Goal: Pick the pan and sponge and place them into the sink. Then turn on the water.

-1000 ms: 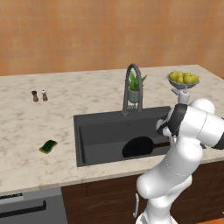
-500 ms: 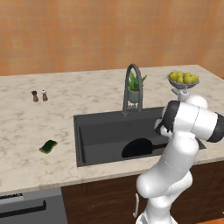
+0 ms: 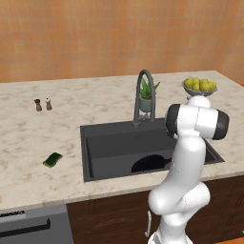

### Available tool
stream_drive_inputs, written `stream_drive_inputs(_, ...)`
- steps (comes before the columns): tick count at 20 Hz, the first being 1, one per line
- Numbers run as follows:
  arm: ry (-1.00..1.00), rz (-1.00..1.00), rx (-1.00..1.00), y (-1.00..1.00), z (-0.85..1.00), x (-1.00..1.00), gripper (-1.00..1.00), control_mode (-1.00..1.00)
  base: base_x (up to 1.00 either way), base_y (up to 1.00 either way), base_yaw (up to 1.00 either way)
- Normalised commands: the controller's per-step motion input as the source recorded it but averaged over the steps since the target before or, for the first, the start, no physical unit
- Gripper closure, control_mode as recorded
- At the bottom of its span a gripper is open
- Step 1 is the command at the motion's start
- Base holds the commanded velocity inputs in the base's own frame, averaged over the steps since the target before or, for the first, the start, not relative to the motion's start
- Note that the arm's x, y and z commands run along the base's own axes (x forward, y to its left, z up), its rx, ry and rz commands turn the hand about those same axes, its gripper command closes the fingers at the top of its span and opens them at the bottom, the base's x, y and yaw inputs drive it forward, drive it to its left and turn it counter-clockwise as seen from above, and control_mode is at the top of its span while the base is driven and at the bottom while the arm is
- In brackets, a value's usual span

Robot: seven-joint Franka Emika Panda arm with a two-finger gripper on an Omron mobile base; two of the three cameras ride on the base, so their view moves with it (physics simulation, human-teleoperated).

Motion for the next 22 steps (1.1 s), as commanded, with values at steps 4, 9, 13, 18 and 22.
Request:
stream_drive_inputs(4, 0.0, 0.06, 0.0, 0.03, -0.38, 0.22, -1.0, -1.0, 0.0, 0.0, 0.0)
stream_drive_inputs(9, -0.16, 0.01, 0.0, 0.01, -0.03, -0.07, -1.0, -1.0, 0.0, 0.0, 0.0)
stream_drive_inputs(13, -0.24, 0.0, 0.0, 0.0, 0.17, -0.17, -1.0, -1.0, 0.0, 0.0, 0.0)
stream_drive_inputs(18, -0.13, 0.0, 0.02, 0.04, 0.44, -0.25, -1.0, -1.0, 0.0, 0.0, 0.0)
stream_drive_inputs(22, -0.15, 0.0, 0.0, 0.11, 0.84, -0.49, -1.0, -1.0, 0.0, 0.0, 0.0)
